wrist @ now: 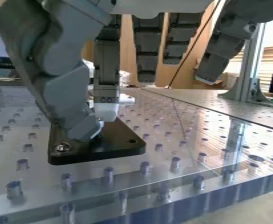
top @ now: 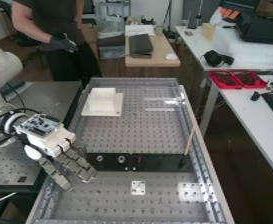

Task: Grab the smaller nut and place it in the white container

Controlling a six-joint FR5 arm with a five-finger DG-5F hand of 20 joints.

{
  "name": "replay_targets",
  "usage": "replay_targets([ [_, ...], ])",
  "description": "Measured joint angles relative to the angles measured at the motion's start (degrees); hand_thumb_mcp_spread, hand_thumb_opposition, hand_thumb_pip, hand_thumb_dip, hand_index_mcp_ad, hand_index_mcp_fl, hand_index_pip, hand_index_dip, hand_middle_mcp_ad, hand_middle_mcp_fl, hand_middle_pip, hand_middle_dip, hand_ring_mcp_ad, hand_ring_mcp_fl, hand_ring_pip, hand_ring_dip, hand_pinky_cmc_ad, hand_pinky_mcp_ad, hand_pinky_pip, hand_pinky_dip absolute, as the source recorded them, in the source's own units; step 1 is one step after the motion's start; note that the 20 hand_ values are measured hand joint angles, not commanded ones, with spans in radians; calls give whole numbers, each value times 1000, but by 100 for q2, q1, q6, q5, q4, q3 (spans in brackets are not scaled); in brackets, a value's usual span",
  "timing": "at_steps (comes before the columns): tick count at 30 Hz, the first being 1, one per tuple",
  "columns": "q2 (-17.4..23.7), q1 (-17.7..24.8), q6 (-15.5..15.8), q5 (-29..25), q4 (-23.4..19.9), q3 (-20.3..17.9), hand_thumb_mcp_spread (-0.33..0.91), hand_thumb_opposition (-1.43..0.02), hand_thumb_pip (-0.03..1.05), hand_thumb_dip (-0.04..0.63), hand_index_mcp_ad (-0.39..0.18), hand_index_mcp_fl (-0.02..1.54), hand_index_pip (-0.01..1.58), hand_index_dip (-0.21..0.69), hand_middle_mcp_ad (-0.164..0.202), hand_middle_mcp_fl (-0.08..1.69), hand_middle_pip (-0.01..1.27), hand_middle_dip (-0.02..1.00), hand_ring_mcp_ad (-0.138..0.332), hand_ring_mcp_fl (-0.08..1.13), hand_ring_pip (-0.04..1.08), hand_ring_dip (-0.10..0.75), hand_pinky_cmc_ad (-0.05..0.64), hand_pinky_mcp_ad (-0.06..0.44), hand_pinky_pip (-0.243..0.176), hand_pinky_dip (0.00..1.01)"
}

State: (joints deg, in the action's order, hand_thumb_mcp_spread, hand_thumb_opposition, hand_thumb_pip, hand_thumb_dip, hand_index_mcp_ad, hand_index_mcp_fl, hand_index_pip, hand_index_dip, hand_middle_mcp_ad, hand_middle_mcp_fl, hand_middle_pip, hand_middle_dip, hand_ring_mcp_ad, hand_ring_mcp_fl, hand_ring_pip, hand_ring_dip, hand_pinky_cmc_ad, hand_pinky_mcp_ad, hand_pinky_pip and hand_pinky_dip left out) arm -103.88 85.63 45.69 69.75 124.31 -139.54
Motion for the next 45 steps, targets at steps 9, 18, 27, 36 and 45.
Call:
replay_targets([
  [9,-19,-22,16,30,22,13,417,-855,696,274,-133,134,1522,127,75,216,138,237,75,16,115,82,368,239,21,305],
  [18,-48,-66,23,74,-6,27,417,-855,696,274,-131,155,1525,127,77,215,138,237,75,16,119,82,368,241,21,305],
  [27,-54,-42,3,46,-38,23,417,-855,696,274,-122,197,1541,126,73,216,138,237,79,16,115,82,367,239,21,305],
  [36,-84,-6,-27,-11,-47,33,421,-859,696,274,-122,215,1541,126,70,215,138,237,79,17,115,82,367,241,21,305],
  [45,-99,-39,27,32,-44,48,417,-845,686,276,-122,227,1541,126,70,215,138,237,79,33,119,82,367,239,21,302],
])
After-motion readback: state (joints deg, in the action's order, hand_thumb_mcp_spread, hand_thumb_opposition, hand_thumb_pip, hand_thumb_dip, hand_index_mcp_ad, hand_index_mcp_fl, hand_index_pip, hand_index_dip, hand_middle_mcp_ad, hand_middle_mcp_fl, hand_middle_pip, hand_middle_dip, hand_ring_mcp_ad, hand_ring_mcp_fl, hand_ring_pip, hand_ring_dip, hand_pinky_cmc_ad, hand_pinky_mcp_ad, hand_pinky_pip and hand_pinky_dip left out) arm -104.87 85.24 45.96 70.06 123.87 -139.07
